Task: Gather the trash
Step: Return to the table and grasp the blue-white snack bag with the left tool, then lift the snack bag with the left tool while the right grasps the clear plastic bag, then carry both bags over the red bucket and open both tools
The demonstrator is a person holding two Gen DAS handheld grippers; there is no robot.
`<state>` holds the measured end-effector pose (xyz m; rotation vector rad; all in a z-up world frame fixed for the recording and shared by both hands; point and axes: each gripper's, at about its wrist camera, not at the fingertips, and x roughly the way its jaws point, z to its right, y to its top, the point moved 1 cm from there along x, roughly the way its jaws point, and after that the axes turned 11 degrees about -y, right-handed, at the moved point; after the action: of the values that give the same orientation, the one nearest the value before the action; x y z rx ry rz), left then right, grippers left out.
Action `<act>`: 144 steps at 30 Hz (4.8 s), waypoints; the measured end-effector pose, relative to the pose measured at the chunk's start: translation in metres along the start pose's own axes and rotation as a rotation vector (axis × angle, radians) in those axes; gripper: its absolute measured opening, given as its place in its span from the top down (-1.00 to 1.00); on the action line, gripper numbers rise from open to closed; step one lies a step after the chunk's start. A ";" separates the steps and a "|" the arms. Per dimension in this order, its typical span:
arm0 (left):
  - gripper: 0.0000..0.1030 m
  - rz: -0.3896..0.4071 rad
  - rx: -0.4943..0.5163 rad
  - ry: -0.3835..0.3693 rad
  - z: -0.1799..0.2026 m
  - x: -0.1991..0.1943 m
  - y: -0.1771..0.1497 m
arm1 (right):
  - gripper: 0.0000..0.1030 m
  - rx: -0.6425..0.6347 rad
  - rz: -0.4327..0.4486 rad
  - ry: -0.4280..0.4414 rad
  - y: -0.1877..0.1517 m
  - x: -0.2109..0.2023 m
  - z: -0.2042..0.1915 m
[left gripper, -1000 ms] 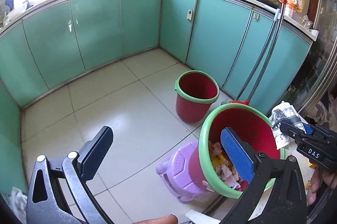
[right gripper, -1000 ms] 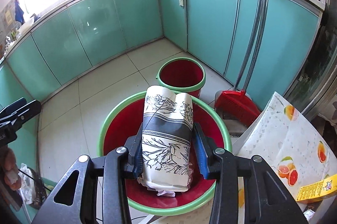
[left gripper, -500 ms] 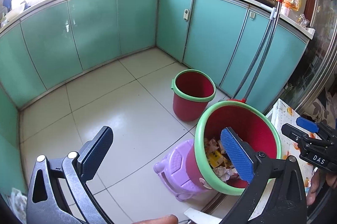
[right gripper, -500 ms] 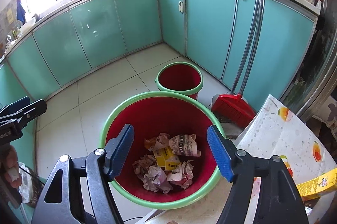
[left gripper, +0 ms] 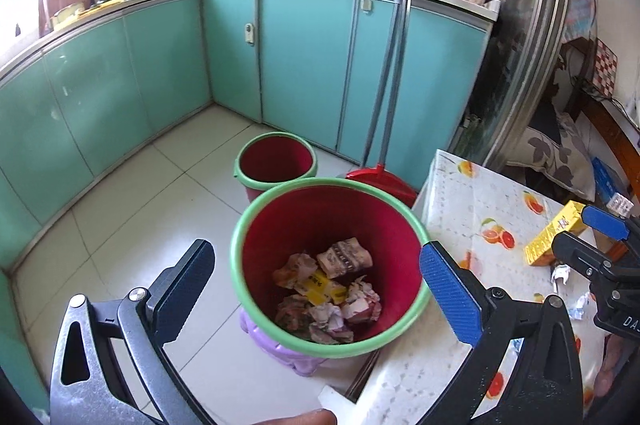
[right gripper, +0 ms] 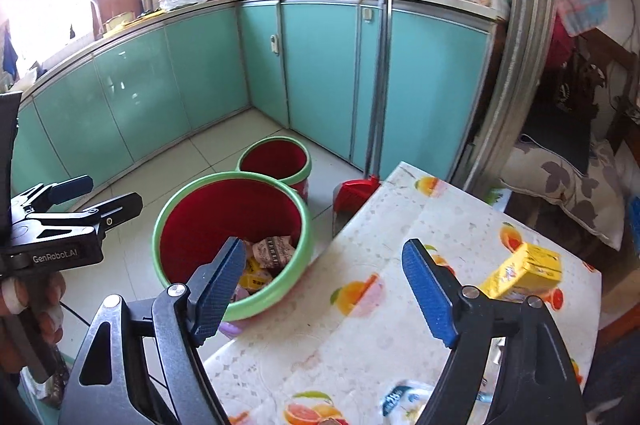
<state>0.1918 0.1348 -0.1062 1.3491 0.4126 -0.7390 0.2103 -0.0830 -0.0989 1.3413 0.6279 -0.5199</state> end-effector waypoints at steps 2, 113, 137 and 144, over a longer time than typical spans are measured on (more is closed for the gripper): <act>-0.99 -0.018 0.026 -0.030 0.020 0.002 -0.004 | -0.56 0.037 -0.013 -0.026 -0.013 -0.011 0.026; 0.44 -0.200 0.114 -0.170 0.157 0.032 -0.086 | 0.87 0.357 -0.301 -0.167 -0.189 0.058 0.237; 0.44 0.000 0.059 -0.061 0.076 -0.014 -0.005 | 0.87 0.165 -0.009 -0.046 -0.044 -0.044 0.115; 0.44 0.023 0.044 -0.034 0.051 -0.017 0.007 | 0.87 0.144 0.020 -0.009 -0.015 -0.040 0.077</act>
<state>0.1774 0.0898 -0.0802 1.3782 0.3552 -0.7552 0.1799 -0.1614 -0.0735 1.4786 0.5774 -0.5630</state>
